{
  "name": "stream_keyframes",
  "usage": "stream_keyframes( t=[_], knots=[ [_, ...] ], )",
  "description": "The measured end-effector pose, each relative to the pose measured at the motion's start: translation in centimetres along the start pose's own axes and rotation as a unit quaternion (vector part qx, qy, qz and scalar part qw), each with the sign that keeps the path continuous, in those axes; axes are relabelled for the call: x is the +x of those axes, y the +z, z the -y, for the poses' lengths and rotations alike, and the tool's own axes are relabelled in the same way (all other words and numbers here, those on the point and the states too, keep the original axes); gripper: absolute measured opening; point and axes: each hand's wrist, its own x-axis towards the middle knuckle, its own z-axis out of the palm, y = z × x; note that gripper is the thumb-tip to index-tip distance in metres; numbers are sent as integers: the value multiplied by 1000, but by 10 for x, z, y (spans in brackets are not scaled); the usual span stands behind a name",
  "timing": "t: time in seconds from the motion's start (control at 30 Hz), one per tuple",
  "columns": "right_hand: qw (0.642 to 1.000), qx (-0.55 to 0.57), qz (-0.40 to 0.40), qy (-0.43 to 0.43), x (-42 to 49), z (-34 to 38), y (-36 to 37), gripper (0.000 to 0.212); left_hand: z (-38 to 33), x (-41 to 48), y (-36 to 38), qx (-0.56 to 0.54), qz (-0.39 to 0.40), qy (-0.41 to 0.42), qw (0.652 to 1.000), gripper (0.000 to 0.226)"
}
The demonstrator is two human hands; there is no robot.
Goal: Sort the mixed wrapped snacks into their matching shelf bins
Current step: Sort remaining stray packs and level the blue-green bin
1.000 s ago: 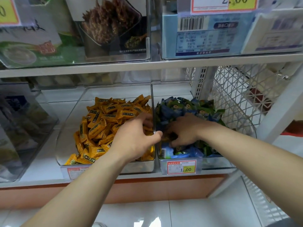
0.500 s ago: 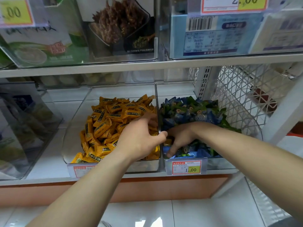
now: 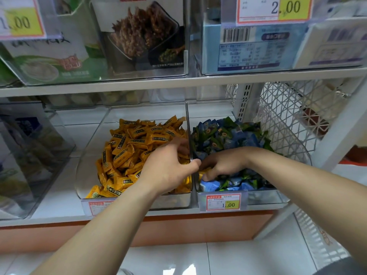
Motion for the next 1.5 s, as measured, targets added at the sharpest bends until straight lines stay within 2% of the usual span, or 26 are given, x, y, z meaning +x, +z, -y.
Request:
stream_keyframes(
  t=[0.17,0.33,0.47,0.57,0.63,0.7,0.8,0.87,0.93,0.97,1.0,1.07,1.13,1.17,1.23,1.3,1.37,1.43,1.5],
  knots=[
    [991,40,-94,-84,-17,-8,-6,17,-1,0,-1,3,3,-1,1000,64],
    [970,121,-173,-118,-28,-12,-7,13,-1,-1,-3,-4,5,-5,1000,66],
    [939,159,-283,-111,-34,-13,-11,9,0,-2,-5,-35,15,-5,999,54],
    [909,166,-375,-76,-43,-9,-16,8,-5,-4,-5,-46,-28,0,999,51],
    [880,223,-413,-78,-52,-3,-18,9,-13,-6,-5,8,-86,25,996,59],
    [843,323,-417,-104,-64,5,-15,11,-27,-7,-7,54,-126,63,989,69],
    [794,442,-391,-146,-74,20,-1,12,-44,-10,-3,30,-98,130,986,77],
    [761,514,-359,-165,-75,29,8,22,-48,-12,1,-25,-80,149,985,68],
    [720,597,-311,-168,-74,31,12,35,-44,-11,1,-54,-103,141,983,57],
    [709,619,-296,-164,-75,30,12,35,-40,-8,-2,-59,-112,128,984,54],
    [716,611,-301,-151,-75,28,10,30,-35,-6,-6,-60,-115,107,986,54],
    [764,518,-373,-96,-73,19,4,13,-23,-2,-18,-31,-117,59,991,56],
    [800,400,-444,-50,-67,9,-2,6,-7,1,-31,62,-129,13,990,59],
    [821,339,-457,-44,-63,5,-5,6,2,2,-36,122,-143,-6,982,59],
    [886,187,-421,-46,-50,-2,-9,5,11,3,-44,197,-166,-29,966,62],
    [934,30,-354,-50,-33,-4,-10,19,5,4,-42,198,-183,-17,963,58],
    [953,-82,-288,-52,-14,-4,-10,51,-6,4,-32,180,-189,21,965,51],
    [972,-131,-195,-9,5,-5,-9,83,-13,3,-18,157,-135,11,978,51],
    [967,-214,-126,54,21,-10,-8,100,-12,1,-6,139,-65,-7,988,58]
  ],
)
